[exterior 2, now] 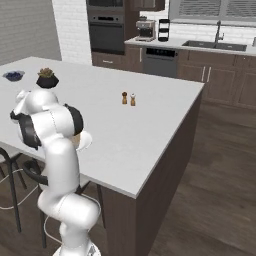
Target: Start the toaster. Once the lever pops up, take the bread to the plate on the dining counter.
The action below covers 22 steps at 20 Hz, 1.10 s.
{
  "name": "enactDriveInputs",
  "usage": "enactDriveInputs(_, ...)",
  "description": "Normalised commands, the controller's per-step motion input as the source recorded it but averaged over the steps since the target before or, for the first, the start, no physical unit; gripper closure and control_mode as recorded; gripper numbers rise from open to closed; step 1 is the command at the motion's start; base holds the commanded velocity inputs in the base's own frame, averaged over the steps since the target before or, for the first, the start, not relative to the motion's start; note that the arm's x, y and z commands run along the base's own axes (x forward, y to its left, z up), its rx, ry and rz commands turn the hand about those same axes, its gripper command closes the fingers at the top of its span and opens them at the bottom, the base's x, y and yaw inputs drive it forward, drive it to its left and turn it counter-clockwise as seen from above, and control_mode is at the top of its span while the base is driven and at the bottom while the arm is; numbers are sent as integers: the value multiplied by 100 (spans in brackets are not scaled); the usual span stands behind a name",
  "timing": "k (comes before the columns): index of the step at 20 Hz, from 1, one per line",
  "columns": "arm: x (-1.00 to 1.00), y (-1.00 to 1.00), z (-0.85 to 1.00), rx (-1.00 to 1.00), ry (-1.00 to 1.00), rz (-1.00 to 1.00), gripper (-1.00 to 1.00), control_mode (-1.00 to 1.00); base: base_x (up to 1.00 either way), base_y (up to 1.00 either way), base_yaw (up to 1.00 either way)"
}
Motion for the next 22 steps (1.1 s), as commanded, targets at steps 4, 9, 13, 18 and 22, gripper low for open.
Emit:
enactDriveInputs(4, 20, 24, -51, -4, 5, 0, 100, -100, 0, 0, 0)
enactDriveInputs(9, 15, 18, -30, -1, 0, 0, 100, -100, 0, 0, 0)
enactDriveInputs(13, 2, 13, -3, 0, -5, 0, -100, -100, 0, 0, 0)
enactDriveInputs(18, 0, 2, 0, 1, -20, 0, -100, -100, 0, 0, 0)
enactDriveInputs(22, 4, 0, 0, 0, -20, 0, -100, -100, 0, 0, 0)
